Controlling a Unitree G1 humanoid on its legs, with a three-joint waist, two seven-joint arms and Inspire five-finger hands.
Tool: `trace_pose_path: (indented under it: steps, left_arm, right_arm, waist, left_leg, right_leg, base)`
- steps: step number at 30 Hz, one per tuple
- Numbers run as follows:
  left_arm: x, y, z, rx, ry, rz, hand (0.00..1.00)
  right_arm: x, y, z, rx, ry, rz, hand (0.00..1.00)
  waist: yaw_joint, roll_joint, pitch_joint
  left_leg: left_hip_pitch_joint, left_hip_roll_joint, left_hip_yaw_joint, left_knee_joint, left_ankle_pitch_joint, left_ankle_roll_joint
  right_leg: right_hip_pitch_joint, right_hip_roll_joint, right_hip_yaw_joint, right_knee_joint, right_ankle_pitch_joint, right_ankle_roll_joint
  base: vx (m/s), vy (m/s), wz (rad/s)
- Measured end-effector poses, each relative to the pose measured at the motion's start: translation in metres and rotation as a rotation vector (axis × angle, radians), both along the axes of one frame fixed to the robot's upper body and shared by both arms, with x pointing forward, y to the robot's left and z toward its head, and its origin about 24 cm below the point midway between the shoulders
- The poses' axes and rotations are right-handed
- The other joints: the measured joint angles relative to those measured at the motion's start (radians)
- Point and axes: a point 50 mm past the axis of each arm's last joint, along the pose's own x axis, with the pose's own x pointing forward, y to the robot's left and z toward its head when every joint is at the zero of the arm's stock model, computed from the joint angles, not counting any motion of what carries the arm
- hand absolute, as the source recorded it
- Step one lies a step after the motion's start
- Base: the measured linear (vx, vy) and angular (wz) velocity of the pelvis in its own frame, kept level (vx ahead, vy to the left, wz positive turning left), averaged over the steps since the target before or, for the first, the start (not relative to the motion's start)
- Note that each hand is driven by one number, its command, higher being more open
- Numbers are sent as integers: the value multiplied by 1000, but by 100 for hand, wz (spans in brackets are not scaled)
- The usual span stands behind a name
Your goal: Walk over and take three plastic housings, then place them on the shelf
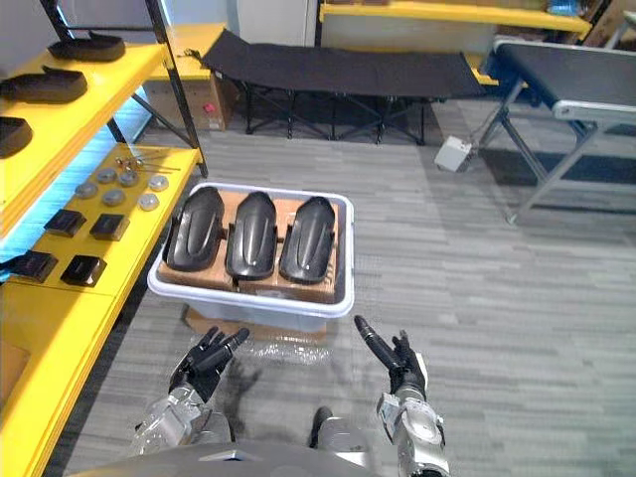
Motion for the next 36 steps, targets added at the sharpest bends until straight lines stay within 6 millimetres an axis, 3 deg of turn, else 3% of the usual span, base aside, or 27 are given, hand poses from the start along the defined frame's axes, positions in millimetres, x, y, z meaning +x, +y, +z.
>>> trace_pose_path:
  steps: [1,3,6,8,12,16,18,21,22,24,29,36]
  left_arm:
    - [2,1,2,8,-5,12,100]
    - [4,6,4,60,9,75,100]
    - [3,24,4,226,40,112,100]
    - [-2,32,4,324,62,77,100]
    - [-24,40,-4,387,130,82,100]
    - [-32,46,-2,506,135,155,100]
    - [-32,55,1,567,126,215,100]
    - [-27,72,10,622,111,350,100]
    - [-26,83,14,652,108,396,100]
    - [-25,89,16,671,105,412,100]
    - [-18,89,21,670,72,408,100]
    - [5,79,30,630,-36,375,100]
  right_arm:
    - [3,-3,5,-25,-19,-8,100]
    - [6,-16,18,-142,-41,-10,100]
    - [10,-14,21,-195,-42,-19,100]
    - [13,-15,22,-207,-31,-46,100]
    - [21,-16,27,-302,-21,-69,100]
    - [34,-20,35,-336,-38,-127,100]
    - [48,-25,46,-366,-67,-160,100]
    - [77,-42,70,-425,-111,-210,100]
    - [96,-51,87,-441,-136,-246,100]
    - [111,-58,103,-453,-162,-258,100]
    - [147,-80,155,-506,-232,-276,100]
    - [168,-98,187,-535,-207,-276,100]
  waist:
    - [-1,3,1]
    - [0,23,-8]
    - [2,-26,-6]
    - [5,-44,-1]
    - [23,-41,1]
    - [33,-38,14]
    - [37,-33,41]
    - [74,-36,105]
    - [90,-43,136]
    - [104,-46,165]
    - [140,-44,223]
    - [173,-19,268]
  left_leg:
    - [-5,-7,-1,-54,26,5]
    - [-3,-27,-12,-145,221,-4]
    - [26,-93,13,-198,224,23]
    - [24,-118,18,-201,220,34]
    - [24,-143,17,-195,204,52]
    - [-39,-138,-37,-128,179,51]
    - [-89,-135,-62,-89,175,53]
    - [-152,-139,-85,-76,179,57]
    - [-191,-142,-90,-76,195,68]
    - [-213,-148,-96,-76,208,68]
    - [-280,-164,-112,-44,223,90]
    - [-333,-163,-126,31,195,103]
  right_leg:
    - [3,-6,0,-1,-3,7]
    - [4,-20,14,10,-27,44]
    - [5,-92,26,9,-40,81]
    - [10,-115,23,-8,-33,99]
    - [26,-133,6,-26,-23,115]
    - [20,-129,-41,-23,-28,121]
    - [1,-121,-58,-19,-28,121]
    - [-53,-119,-72,-3,-25,126]
    - [-85,-119,-80,-5,-14,121]
    - [-101,-121,-86,-6,0,115]
    - [-143,-131,-99,2,17,125]
    - [-170,-133,-109,42,13,120]
  base:
    - [218,63,-8]
    - [188,130,-15]
    - [205,196,-5]
    - [169,148,7]
    - [80,55,6]
    - [-48,-1,32]
    - [-139,8,27]
    - [-213,42,18]
    - [-153,43,16]
    - [-112,50,14]
    - [-40,50,14]
    - [-3,33,4]
